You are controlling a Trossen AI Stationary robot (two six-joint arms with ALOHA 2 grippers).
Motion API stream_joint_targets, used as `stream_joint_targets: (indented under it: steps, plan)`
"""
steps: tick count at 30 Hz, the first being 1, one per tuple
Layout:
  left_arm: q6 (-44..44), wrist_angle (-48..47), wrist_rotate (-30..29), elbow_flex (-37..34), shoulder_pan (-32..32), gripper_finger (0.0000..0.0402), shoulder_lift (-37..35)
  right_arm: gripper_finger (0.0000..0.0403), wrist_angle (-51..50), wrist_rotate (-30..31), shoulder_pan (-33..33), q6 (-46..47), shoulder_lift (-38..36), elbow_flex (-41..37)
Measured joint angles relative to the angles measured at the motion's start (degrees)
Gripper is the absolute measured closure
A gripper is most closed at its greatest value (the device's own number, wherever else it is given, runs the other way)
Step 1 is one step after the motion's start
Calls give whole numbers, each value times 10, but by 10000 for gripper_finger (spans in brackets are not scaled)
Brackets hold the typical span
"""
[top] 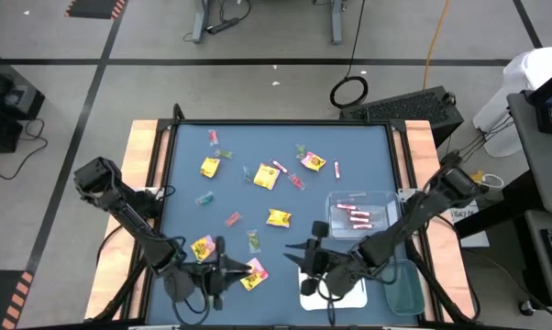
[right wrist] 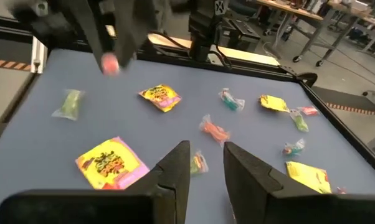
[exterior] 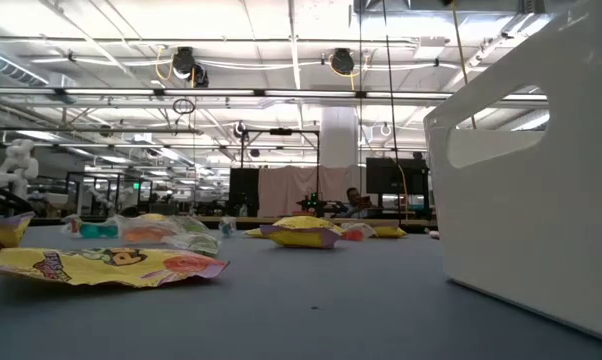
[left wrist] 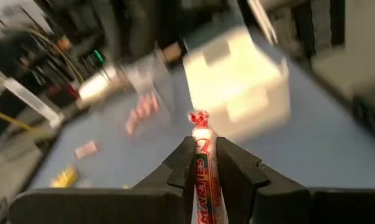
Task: Sort candy
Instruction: Put the transparent candy roll into the transparent bin
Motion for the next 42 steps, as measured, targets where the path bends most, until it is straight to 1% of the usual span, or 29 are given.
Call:
stream_joint_targets:
  steps: [4,6,8,10,13,15,17,21,24,28,32,35,39,42]
  plan:
    - [101,141,7,18,13,338,-9,316,92,-51,-20,-48,43,0]
    - [145,206,9,18,23,338,-19,316,162,-82,-31,-84,63,0]
    - [170,247,17,18,37,338,-34,316,238,-112,-42,-124,80,0]
    - [168,273,57,14,55,338,-49,316,308,-120,-51,-161,91,0]
    - [131,298,154,11,90,338,-57,316,395,-135,-65,-204,97,0]
    - [107,300,210,10,113,338,-56,316,427,-156,-73,-219,97,0]
    - [84,294,240,10,135,338,-56,316,431,-170,-80,-222,98,0]
    - [65,289,272,10,159,338,-51,316,431,-173,-86,-219,98,0]
    - [64,286,279,10,160,338,-51,316,432,-171,-89,-218,98,0]
    - [64,258,269,10,161,338,-50,316,437,-158,-90,-223,98,0]
    - [49,241,258,10,160,338,-50,313,437,-160,-90,-226,98,0]
    - [50,238,258,10,160,338,-50,293,437,-161,-90,-225,98,0]
    - [50,231,256,10,160,338,-50,247,443,-160,-90,-225,98,0]
    - [50,214,232,10,160,338,-50,218,453,-161,-90,-228,98,0]
